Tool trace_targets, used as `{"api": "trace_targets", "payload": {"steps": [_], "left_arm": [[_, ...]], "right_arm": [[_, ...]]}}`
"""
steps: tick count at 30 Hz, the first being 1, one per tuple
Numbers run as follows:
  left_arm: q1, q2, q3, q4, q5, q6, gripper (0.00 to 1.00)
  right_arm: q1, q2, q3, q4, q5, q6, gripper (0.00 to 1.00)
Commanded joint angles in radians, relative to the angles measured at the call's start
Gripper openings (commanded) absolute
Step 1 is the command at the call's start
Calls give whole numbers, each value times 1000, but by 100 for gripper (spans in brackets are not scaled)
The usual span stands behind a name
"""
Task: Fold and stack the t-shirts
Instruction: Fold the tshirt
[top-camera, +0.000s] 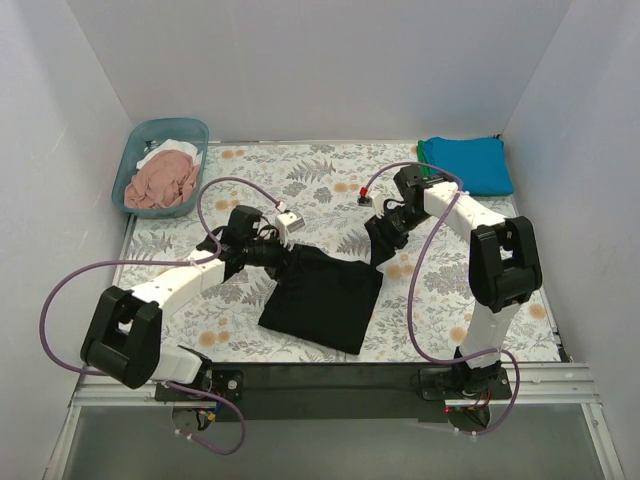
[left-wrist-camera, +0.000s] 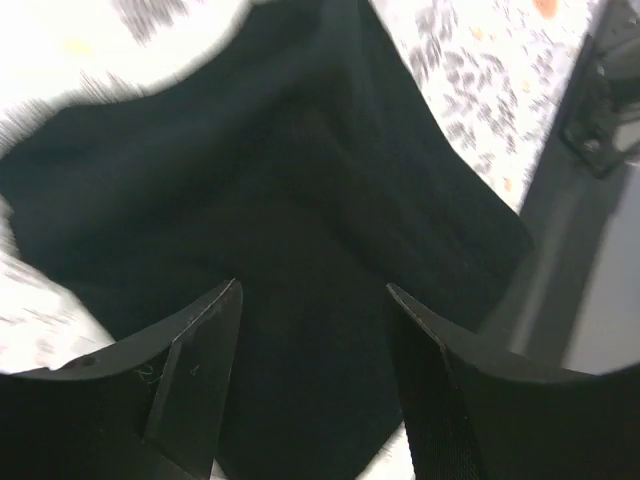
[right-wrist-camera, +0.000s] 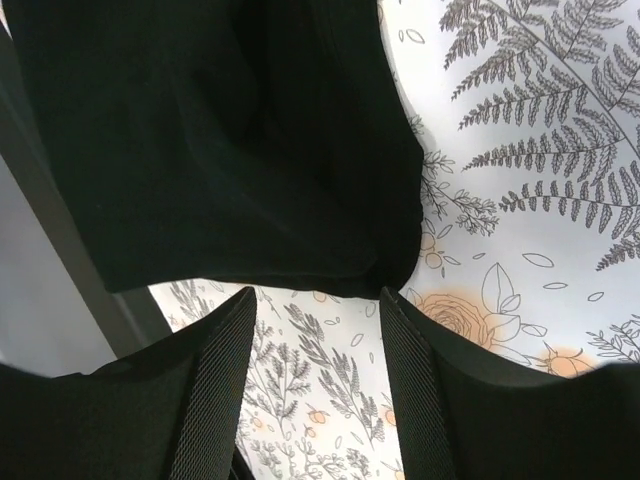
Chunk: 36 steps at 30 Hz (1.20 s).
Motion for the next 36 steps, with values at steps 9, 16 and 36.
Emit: {"api": "trace_targets", "payload": {"steps": [9, 16, 36], "left_arm": [[116, 52, 36, -7, 146, -191, 59], [233, 316, 356, -252, 252, 71, 65], [241, 562, 503, -295, 312, 150, 57]], "right_arm": [[0, 29, 15, 16, -33, -226, 67], [22, 60, -22, 32, -54, -315, 67], [71, 66, -43, 4, -71, -362, 28]]}}
